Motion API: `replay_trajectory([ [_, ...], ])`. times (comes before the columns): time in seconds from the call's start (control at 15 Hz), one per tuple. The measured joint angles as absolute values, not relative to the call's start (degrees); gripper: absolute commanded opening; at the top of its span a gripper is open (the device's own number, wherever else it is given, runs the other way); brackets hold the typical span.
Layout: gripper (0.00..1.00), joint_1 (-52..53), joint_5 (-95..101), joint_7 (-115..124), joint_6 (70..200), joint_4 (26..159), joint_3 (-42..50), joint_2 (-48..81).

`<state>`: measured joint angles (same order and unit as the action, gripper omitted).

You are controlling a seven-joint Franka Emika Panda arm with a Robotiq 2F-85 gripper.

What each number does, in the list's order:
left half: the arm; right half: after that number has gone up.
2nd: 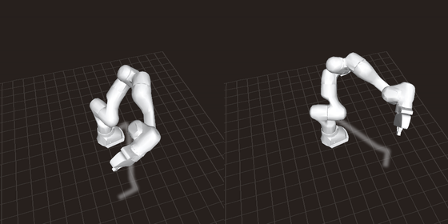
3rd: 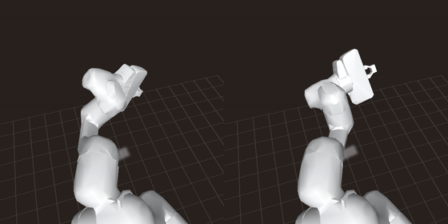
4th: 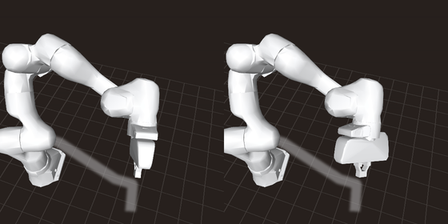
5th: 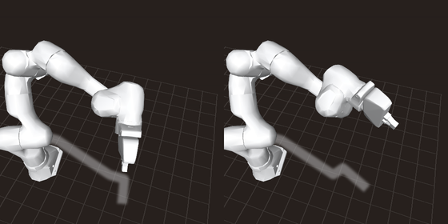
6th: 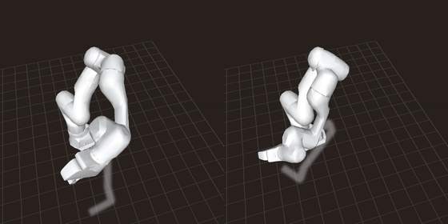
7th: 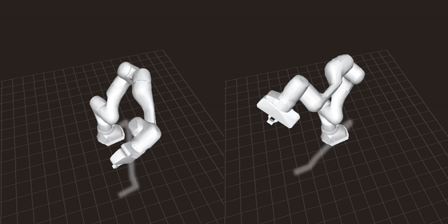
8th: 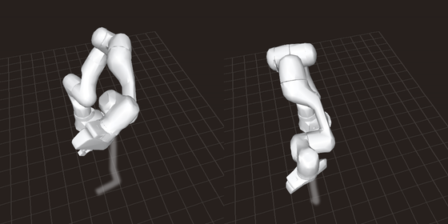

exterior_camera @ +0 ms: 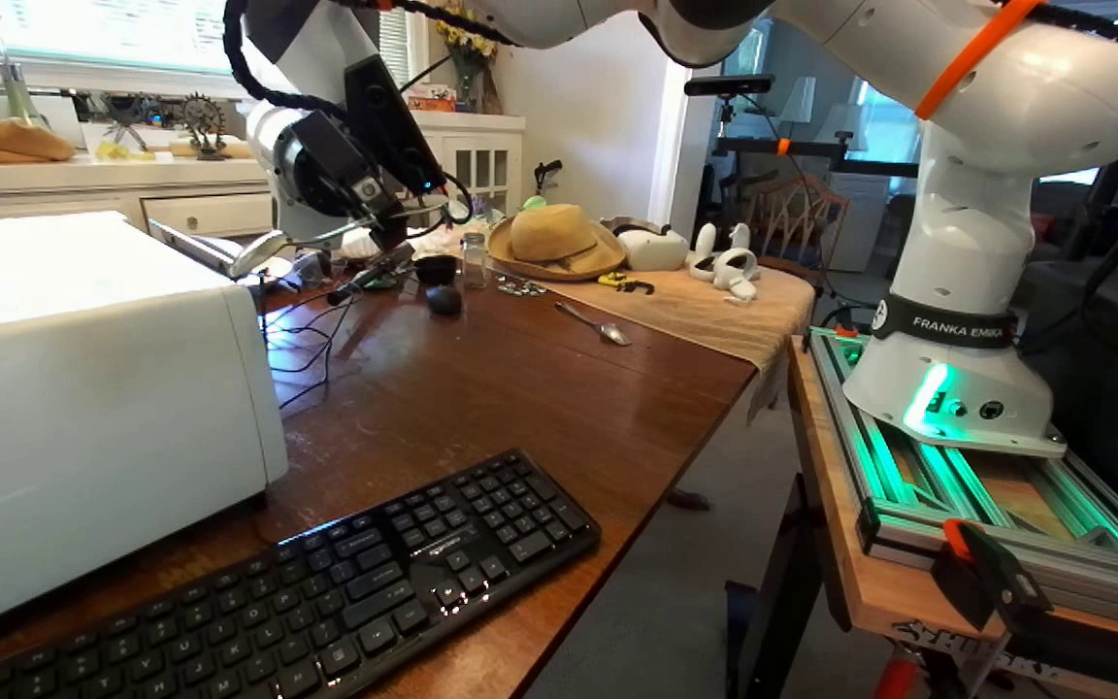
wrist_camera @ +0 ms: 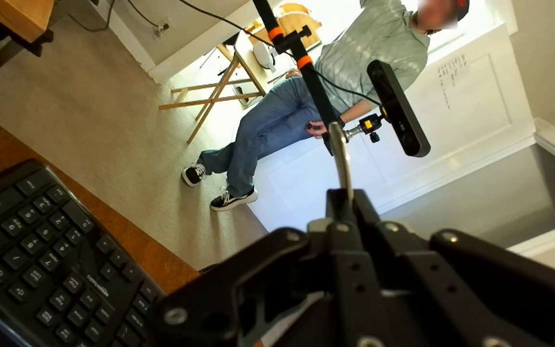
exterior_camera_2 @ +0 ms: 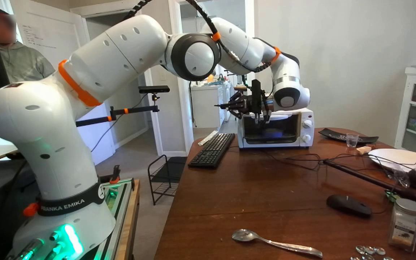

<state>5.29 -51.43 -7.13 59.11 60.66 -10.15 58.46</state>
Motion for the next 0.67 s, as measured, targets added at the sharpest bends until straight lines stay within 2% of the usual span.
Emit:
replay_trajectory([
  [0.67,0.01,2.45,-57.86,-4.99,59.12,65.85,-10.06,59.03],
])
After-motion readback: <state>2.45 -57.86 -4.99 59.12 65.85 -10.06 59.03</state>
